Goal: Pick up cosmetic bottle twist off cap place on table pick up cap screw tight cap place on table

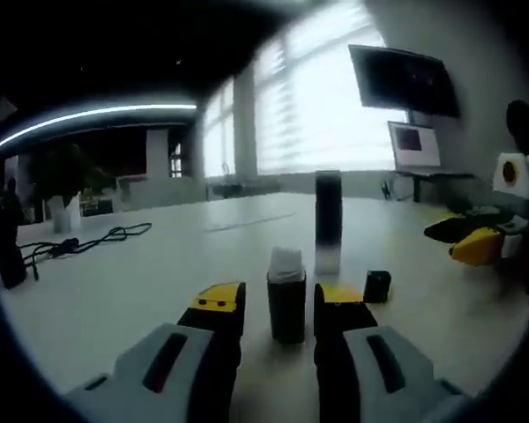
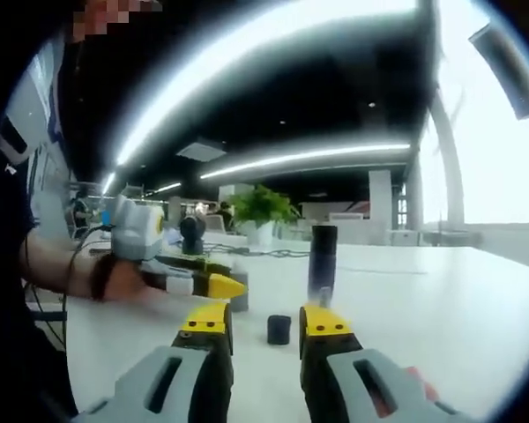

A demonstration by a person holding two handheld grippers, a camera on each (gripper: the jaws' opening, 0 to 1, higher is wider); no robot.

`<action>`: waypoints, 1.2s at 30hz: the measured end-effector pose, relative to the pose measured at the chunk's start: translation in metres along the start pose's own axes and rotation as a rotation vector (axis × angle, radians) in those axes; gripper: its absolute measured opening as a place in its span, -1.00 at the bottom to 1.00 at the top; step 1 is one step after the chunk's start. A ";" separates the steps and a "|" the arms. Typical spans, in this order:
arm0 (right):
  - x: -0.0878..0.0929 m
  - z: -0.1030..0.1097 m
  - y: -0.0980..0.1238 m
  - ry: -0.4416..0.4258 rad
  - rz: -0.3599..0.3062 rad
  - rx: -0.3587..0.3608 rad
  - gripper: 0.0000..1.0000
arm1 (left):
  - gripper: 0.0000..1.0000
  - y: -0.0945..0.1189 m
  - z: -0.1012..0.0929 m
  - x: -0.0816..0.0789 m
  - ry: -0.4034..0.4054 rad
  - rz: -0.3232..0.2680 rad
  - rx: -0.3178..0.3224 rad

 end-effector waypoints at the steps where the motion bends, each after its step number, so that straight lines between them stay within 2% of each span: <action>1: 0.000 0.000 0.000 -0.005 -0.003 0.003 -0.54 | -0.57 -0.002 0.000 0.001 -0.010 0.003 -0.004; 5: 0.000 -0.002 0.001 -0.010 -0.004 0.013 -0.56 | -0.57 -0.006 -0.003 0.005 -0.040 0.010 0.002; 11: 0.000 -0.002 0.000 -0.008 -0.003 0.008 -0.57 | -0.58 -0.010 -0.007 0.005 -0.030 0.021 0.009; 19: -0.002 -0.003 0.001 -0.024 -0.020 0.012 -0.59 | -0.79 -0.009 -0.009 0.003 -0.024 0.007 0.006; 36: -0.001 -0.003 0.000 -0.016 -0.014 0.012 -0.62 | -0.82 -0.004 -0.008 0.004 -0.053 0.021 0.012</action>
Point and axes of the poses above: the point that each gripper's makers call its tool centre point, and the gripper's own axes: y roughly backward along the fingers, z roughly to its left, x roughly out of its underside, the point moved 7 cm from there along y, roughly backward along the fingers, and after that the axes turned 6 degrees about y, right-handed, at the moved point
